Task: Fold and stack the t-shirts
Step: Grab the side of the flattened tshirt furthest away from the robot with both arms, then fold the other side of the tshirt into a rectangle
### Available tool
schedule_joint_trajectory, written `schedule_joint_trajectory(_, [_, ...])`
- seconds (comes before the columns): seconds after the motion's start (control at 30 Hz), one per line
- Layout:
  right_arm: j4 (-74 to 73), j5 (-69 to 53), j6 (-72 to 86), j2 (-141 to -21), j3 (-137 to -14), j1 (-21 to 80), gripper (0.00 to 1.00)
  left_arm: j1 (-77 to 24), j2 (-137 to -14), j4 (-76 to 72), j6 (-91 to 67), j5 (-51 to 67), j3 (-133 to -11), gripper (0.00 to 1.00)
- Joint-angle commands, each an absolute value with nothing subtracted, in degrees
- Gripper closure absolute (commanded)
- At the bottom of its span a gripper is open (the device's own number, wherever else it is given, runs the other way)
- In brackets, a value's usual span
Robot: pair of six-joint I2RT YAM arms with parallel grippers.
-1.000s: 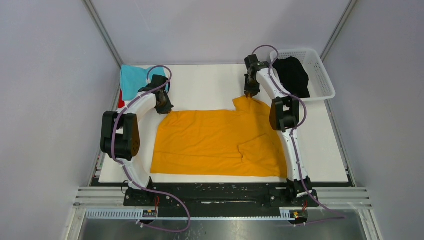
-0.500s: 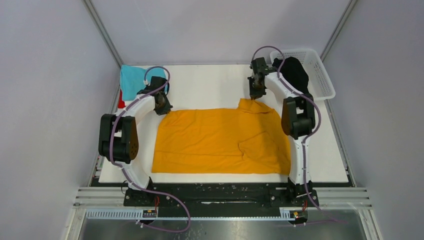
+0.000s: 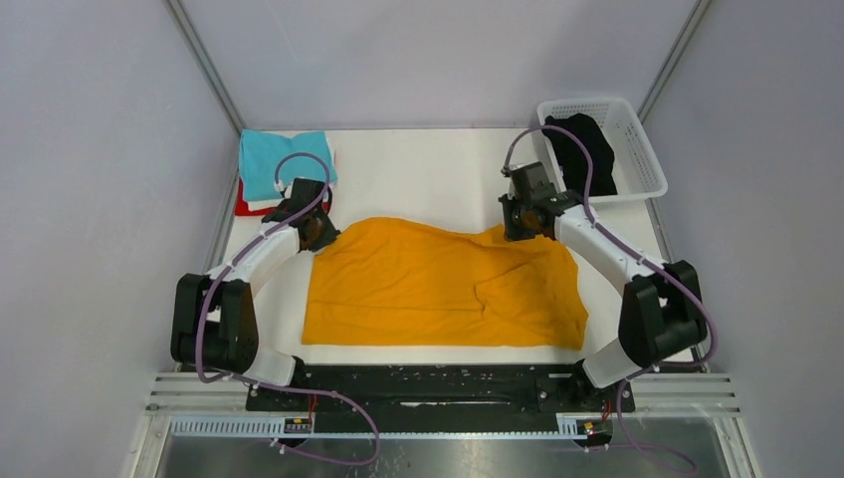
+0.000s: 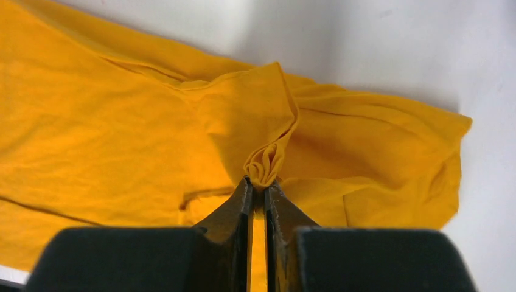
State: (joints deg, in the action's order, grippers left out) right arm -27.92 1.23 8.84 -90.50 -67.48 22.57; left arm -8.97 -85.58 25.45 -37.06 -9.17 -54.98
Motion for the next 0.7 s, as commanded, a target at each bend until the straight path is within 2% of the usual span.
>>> schedule_joint_trajectory(0.0, [-27.4,4.66,10.28,-81.93,-62.23,23.98,0.99,-9.14,-79.72,22.32,-39.47,-12.78,-51.76,1.0])
schedule_joint_trajectory(0.33, [-34.15,8.67,11.55,-68.61,-53.68,25.43,0.97,-9.14,-69.11,21.98,-44.08,-18.99,-43.35,1.0])
schedule_joint_trajectory(0.67, [-37.05,7.79,13.35,-63.7,-47.6,27.24,0.95,-9.13,-66.2,21.4,-47.52,-20.91,-38.87,1.0])
